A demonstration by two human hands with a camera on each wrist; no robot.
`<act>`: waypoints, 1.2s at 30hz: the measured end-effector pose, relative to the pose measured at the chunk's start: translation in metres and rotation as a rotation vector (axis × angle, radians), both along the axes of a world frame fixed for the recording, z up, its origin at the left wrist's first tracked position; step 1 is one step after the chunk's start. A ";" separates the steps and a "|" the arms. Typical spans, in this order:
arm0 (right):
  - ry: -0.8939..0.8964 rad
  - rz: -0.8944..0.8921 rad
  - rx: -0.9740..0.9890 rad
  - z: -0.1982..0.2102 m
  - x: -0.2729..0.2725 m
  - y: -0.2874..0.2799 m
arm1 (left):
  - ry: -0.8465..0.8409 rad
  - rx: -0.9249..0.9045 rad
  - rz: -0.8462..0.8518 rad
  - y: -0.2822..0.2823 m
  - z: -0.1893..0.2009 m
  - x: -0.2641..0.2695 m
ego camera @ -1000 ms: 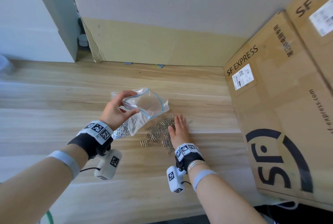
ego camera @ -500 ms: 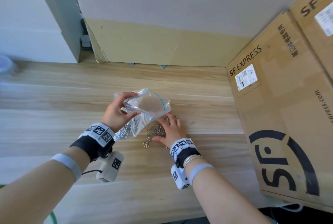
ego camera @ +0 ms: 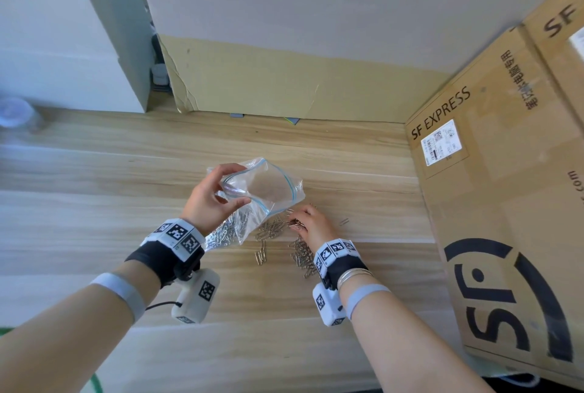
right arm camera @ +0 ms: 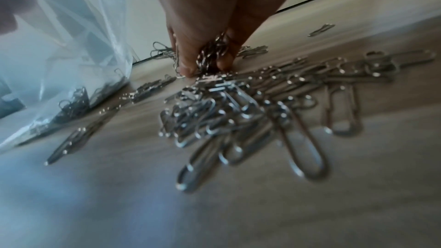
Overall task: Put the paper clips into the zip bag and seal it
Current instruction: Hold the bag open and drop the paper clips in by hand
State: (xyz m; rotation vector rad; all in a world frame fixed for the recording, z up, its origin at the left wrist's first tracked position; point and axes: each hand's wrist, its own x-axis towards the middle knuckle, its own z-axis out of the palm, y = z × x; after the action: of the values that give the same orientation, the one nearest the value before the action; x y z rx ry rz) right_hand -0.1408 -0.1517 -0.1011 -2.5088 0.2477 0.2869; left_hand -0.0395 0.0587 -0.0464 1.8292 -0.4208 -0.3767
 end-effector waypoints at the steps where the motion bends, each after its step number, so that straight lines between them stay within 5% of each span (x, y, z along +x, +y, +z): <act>1: 0.006 -0.012 0.006 0.002 0.001 -0.001 | -0.002 -0.003 -0.001 0.000 0.000 0.000; 9: 0.041 -0.092 -0.028 0.035 0.004 -0.011 | 0.005 0.003 0.000 -0.003 0.001 0.001; 21: -0.188 -0.017 -0.030 0.129 0.042 -0.006 | -0.019 0.025 -0.030 -0.009 0.007 0.005; 28: -0.093 0.229 -0.073 0.120 0.075 0.047 | -0.059 0.037 -0.066 -0.009 0.012 0.006; 36: -0.027 0.222 0.002 0.121 0.081 0.047 | -0.055 0.039 -0.036 0.004 0.014 0.010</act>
State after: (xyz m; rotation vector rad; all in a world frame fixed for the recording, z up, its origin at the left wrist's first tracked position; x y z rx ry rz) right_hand -0.0598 -0.1043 0.0194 -2.5387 -0.0430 0.3407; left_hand -0.0291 0.0629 -0.0319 1.8756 -0.4876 -0.3617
